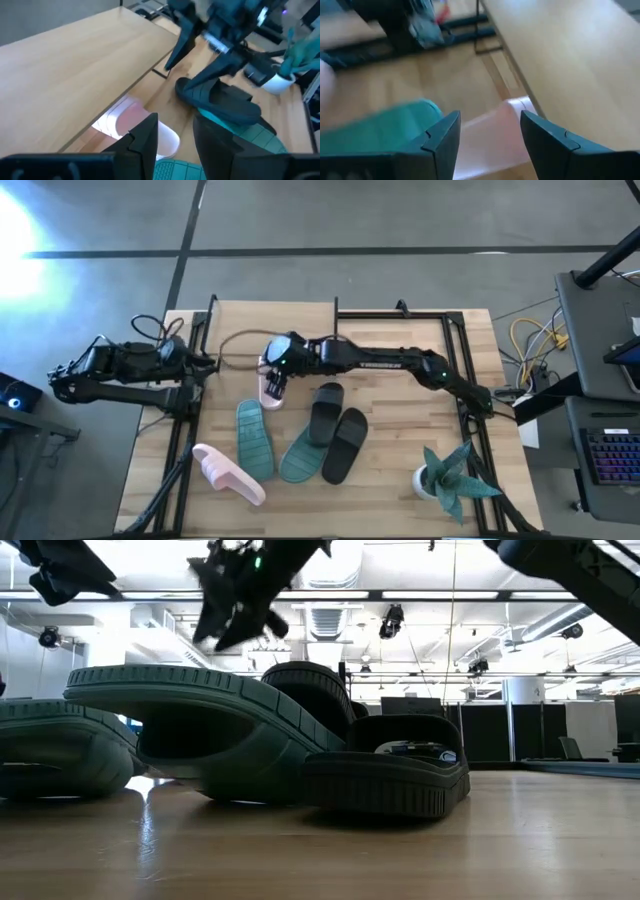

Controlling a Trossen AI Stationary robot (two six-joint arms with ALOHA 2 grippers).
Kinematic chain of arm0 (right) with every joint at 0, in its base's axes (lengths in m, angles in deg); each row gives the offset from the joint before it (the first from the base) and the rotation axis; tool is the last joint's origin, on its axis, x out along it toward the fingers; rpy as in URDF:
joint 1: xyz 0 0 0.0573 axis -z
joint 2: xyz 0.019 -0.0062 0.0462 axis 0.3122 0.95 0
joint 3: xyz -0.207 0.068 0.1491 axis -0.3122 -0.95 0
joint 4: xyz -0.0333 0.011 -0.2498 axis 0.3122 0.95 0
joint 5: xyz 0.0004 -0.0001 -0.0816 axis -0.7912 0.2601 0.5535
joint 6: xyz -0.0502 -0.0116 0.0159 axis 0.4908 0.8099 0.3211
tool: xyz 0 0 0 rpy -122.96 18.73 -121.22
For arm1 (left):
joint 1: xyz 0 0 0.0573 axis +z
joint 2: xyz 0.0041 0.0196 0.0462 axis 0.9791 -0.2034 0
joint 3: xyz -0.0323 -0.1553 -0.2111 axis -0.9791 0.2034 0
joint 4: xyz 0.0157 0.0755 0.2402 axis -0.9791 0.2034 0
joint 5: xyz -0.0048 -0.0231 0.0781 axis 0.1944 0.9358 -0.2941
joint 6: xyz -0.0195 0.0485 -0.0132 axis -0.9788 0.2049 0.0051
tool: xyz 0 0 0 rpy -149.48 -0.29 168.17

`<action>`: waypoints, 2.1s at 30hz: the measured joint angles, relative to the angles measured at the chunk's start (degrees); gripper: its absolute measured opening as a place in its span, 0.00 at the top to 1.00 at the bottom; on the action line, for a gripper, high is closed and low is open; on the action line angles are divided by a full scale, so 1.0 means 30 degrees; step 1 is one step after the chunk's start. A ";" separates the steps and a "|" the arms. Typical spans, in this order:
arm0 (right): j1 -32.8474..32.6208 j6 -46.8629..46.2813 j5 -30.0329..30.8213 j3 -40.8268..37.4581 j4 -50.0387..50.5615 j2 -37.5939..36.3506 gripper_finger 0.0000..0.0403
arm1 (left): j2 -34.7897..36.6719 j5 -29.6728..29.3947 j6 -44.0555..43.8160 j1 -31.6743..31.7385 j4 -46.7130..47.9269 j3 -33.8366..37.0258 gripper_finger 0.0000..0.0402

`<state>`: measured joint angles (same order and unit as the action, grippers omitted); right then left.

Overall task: Pick and place slides into the shelf
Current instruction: Put the pink slide under the shelf

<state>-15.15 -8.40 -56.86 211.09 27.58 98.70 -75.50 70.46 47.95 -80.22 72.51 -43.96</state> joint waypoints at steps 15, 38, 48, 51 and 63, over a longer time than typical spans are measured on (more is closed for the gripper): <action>-0.1018 -0.4416 0.0073 0.0015 0.2321 -0.4779 0.55 | -0.1525 0.1836 -0.2887 -0.0007 -0.2014 0.1471 0.73; -0.2885 -1.0462 0.7141 0.0015 1.0545 -0.5758 0.55 | -1.1950 0.0519 -0.4001 -0.7577 0.1456 -0.3240 0.73; -0.2892 -1.2292 0.7585 0.0007 1.4104 -0.5843 0.55 | -1.4036 -0.0845 -1.4081 -1.4879 0.3396 -0.3798 0.73; -0.2885 -1.1808 0.7592 0.0007 1.4350 -0.5843 0.55 | -1.5233 -0.0749 -1.6345 -1.6197 0.3352 -0.4116 0.73; -0.2535 -0.9318 0.7578 0.0007 1.6483 -0.5843 0.55 | -2.0761 0.3010 -1.9979 -1.7563 0.5342 -0.9459 0.73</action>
<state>-22.75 -36.36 -34.13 211.11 77.03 81.17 -137.78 79.49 -11.99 -132.91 88.54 -72.34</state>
